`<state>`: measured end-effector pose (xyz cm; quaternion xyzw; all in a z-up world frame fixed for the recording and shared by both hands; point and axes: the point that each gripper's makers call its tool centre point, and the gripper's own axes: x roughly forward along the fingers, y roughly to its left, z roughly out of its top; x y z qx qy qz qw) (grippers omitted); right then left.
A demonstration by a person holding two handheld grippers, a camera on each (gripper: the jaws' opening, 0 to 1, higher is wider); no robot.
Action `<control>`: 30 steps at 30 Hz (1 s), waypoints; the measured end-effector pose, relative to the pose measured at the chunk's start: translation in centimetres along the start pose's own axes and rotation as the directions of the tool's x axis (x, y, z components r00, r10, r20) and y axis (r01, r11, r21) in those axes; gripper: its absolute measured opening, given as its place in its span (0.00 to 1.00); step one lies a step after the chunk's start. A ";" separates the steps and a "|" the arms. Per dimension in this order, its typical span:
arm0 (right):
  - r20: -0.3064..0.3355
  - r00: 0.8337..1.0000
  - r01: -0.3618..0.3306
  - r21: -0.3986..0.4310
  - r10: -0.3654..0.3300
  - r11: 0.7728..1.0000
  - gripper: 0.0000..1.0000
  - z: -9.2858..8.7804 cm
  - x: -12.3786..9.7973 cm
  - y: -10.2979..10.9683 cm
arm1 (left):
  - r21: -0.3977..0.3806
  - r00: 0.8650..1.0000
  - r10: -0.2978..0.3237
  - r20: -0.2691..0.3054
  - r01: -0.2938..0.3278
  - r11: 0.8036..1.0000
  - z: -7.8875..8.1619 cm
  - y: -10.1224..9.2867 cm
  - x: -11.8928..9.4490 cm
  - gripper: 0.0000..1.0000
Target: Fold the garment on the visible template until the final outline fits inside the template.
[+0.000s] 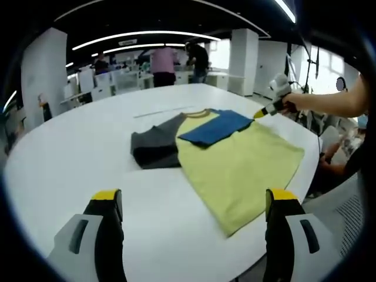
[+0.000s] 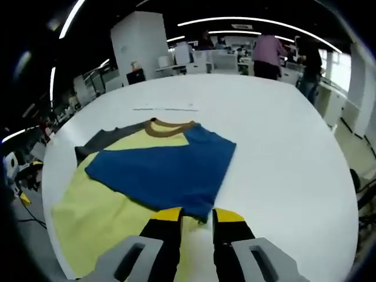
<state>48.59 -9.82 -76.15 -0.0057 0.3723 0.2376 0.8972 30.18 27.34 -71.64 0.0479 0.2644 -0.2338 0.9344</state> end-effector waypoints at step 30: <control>0.162 0.935 -0.287 -0.174 0.314 0.942 0.97 1.9 -9.4 11.1 | -0.075 0.990 0.110 0.088 -0.104 0.992 3.0 6.2 2.4 0.86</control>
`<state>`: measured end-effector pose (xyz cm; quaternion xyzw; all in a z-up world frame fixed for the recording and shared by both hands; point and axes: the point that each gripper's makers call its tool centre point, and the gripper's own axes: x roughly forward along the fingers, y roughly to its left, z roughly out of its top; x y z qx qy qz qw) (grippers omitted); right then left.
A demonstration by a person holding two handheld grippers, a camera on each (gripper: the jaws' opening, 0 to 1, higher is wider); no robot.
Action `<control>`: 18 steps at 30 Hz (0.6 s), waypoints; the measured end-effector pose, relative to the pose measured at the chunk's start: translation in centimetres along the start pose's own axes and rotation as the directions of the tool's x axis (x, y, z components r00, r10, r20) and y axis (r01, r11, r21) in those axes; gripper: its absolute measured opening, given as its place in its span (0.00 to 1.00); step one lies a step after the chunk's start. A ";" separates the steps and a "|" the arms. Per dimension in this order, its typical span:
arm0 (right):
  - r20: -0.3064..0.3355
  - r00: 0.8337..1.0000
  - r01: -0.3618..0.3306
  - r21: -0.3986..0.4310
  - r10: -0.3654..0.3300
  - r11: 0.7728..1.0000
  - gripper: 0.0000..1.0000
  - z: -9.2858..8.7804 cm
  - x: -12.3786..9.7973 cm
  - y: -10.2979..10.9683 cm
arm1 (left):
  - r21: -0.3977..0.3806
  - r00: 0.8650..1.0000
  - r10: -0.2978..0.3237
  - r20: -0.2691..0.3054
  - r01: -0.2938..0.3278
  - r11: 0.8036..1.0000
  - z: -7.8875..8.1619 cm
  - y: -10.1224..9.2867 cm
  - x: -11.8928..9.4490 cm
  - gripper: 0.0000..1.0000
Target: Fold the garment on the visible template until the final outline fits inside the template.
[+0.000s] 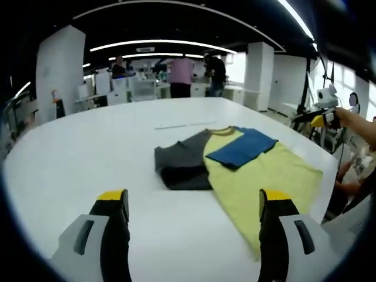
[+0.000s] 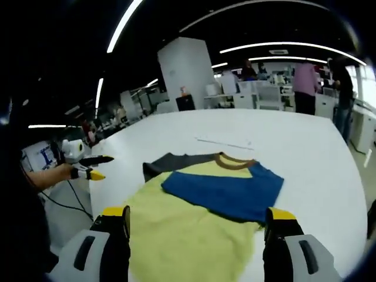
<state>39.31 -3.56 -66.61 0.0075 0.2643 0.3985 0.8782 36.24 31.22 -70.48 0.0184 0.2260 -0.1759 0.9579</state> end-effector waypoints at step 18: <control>0.032 0.998 -0.046 -0.080 0.048 0.996 0.99 -0.4 -1.7 3.5 | -0.030 0.994 0.104 -0.011 -0.105 0.994 0.5 3.3 5.2 0.54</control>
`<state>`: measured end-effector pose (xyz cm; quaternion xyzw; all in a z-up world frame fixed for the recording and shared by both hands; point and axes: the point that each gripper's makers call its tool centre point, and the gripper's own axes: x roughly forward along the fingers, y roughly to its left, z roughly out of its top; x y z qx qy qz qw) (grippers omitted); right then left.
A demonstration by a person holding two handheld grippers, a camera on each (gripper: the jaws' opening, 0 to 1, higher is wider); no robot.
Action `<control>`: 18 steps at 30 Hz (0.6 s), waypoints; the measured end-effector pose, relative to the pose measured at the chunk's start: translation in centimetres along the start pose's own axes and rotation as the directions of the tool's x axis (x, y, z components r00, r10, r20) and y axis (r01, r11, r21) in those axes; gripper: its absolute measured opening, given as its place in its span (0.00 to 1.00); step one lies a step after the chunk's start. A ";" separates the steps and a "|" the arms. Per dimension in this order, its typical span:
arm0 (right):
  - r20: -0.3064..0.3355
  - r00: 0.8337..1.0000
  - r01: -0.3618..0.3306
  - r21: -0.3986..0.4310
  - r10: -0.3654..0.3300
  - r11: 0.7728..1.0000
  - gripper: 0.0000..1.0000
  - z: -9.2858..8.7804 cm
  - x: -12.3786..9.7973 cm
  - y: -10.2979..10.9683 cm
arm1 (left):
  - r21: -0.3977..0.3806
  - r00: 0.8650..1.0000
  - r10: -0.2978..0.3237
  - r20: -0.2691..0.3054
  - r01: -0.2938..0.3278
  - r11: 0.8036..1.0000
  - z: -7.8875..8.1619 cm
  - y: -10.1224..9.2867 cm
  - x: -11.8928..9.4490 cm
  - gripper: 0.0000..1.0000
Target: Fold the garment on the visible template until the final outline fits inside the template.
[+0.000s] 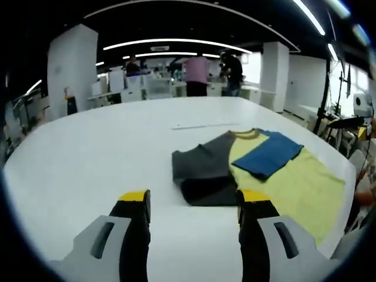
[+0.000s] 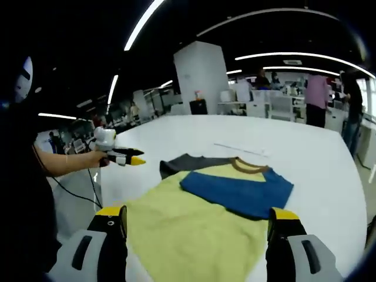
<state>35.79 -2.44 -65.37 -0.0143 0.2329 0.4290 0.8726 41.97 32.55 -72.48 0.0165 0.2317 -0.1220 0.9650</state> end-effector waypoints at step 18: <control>-0.007 0.999 0.042 0.041 -0.042 0.998 0.96 -1.7 -0.1 -0.6 | -0.094 0.995 0.057 -0.077 -0.065 0.994 -3.0 2.1 5.2 0.25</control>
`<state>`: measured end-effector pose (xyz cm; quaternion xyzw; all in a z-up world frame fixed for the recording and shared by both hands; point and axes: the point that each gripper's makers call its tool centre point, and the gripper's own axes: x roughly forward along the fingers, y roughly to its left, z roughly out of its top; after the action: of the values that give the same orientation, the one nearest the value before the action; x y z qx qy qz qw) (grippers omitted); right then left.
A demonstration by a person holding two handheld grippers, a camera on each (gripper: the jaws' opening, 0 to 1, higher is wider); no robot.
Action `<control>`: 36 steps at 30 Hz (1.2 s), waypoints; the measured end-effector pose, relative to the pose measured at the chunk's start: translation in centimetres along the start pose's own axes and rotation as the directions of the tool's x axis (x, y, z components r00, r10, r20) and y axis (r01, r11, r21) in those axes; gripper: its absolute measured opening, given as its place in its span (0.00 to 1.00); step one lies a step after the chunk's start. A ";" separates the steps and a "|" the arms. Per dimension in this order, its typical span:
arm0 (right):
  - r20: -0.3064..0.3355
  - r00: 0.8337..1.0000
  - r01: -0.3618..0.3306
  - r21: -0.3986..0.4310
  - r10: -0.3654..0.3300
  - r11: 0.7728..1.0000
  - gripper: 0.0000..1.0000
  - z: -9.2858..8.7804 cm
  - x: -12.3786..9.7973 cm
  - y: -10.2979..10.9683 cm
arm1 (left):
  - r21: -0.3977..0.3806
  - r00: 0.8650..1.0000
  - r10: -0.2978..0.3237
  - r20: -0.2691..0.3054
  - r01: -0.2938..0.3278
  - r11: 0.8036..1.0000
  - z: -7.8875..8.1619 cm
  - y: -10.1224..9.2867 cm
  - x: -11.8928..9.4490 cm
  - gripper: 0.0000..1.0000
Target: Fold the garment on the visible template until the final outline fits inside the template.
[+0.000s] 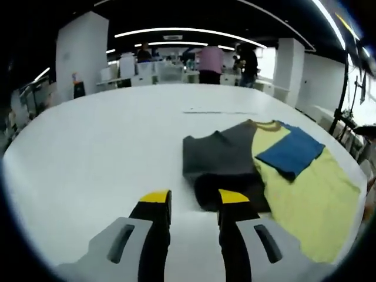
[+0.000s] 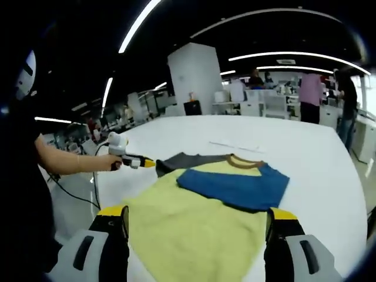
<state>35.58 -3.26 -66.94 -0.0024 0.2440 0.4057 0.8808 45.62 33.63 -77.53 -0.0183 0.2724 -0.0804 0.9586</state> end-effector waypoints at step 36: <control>-0.036 0.999 0.019 0.015 -0.018 1.000 0.92 -1.5 0.2 0.3 | -0.130 0.974 -0.063 0.218 0.093 0.987 7.9 -5.1 0.9 0.00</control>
<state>34.82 -3.20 -68.31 -0.0054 0.2629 0.3956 0.8800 49.74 28.39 -70.88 -0.1045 0.1723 -0.0964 0.9747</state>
